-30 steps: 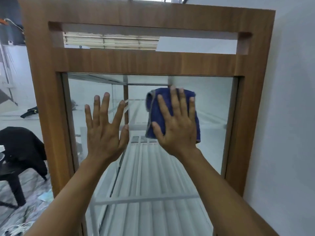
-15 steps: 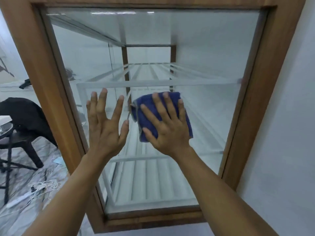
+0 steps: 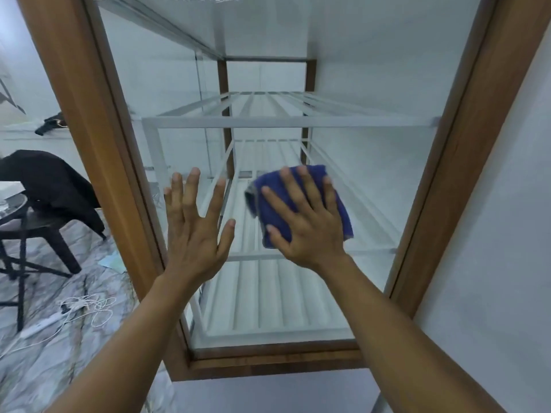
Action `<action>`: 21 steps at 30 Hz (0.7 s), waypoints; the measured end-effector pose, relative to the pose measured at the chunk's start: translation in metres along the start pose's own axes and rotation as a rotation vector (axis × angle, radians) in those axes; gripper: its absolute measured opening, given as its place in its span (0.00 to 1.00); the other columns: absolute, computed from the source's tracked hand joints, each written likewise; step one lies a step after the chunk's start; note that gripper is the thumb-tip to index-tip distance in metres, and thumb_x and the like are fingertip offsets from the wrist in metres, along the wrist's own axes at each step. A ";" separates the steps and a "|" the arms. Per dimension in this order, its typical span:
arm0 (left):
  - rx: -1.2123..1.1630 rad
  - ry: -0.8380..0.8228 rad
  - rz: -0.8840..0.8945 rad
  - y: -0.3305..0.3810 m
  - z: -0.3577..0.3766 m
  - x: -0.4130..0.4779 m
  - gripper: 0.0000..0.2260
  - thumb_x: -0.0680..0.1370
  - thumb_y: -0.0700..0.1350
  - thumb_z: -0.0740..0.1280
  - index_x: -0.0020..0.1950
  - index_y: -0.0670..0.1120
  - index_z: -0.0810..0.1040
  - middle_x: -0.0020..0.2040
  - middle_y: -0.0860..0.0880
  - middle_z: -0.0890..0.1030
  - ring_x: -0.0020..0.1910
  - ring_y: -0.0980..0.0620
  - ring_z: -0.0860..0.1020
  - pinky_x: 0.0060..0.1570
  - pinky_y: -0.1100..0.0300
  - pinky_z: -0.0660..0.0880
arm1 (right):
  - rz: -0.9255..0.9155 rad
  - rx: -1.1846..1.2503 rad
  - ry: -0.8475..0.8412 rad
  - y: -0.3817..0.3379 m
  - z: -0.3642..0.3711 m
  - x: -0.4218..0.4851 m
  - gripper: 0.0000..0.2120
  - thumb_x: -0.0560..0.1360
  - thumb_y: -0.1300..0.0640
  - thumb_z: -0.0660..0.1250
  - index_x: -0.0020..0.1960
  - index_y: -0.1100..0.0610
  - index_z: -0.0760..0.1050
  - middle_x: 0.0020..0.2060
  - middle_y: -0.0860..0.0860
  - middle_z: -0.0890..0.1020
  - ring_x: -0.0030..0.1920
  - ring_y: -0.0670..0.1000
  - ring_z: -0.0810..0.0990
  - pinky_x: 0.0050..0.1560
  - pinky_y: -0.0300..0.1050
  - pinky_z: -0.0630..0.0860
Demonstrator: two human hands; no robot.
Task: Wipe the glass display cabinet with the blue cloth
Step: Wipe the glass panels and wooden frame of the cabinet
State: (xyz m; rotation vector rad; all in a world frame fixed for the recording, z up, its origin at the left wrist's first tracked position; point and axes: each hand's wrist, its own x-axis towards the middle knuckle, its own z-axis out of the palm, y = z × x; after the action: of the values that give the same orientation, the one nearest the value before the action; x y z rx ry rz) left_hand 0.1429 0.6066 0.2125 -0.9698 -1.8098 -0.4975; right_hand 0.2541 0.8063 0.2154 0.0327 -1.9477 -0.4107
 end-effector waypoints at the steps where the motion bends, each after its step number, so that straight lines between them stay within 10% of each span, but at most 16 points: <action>1: 0.005 0.002 0.012 -0.002 -0.001 0.001 0.29 0.80 0.52 0.61 0.79 0.43 0.60 0.79 0.38 0.47 0.80 0.41 0.41 0.78 0.37 0.44 | -0.088 -0.013 0.007 0.008 -0.004 0.011 0.32 0.77 0.41 0.63 0.78 0.49 0.63 0.80 0.53 0.56 0.81 0.55 0.48 0.79 0.59 0.41; 9: 0.096 0.078 0.066 -0.015 -0.035 0.088 0.27 0.82 0.54 0.57 0.80 0.48 0.58 0.80 0.38 0.51 0.80 0.36 0.47 0.77 0.36 0.45 | 0.689 -0.164 0.319 0.107 -0.060 0.096 0.30 0.82 0.44 0.53 0.79 0.60 0.59 0.78 0.64 0.59 0.78 0.67 0.55 0.76 0.68 0.52; 16: 0.086 0.125 0.033 0.000 -0.048 0.131 0.29 0.80 0.54 0.59 0.80 0.48 0.59 0.81 0.39 0.52 0.81 0.39 0.47 0.78 0.38 0.45 | -0.045 -0.093 0.068 0.052 -0.055 0.151 0.33 0.78 0.40 0.60 0.79 0.50 0.60 0.80 0.56 0.57 0.80 0.60 0.52 0.79 0.63 0.44; 21: 0.123 0.121 -0.013 -0.019 -0.051 0.093 0.27 0.82 0.54 0.57 0.80 0.48 0.60 0.81 0.41 0.54 0.81 0.40 0.50 0.77 0.36 0.49 | 0.637 -0.066 0.292 0.067 -0.054 0.131 0.31 0.81 0.41 0.55 0.80 0.54 0.58 0.80 0.59 0.56 0.80 0.62 0.51 0.76 0.69 0.47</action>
State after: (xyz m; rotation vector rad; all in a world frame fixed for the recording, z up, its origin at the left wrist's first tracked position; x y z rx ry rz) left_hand 0.1386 0.5968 0.3198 -0.8275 -1.7183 -0.4377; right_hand 0.2602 0.8268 0.3710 -0.5291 -1.5502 -0.0389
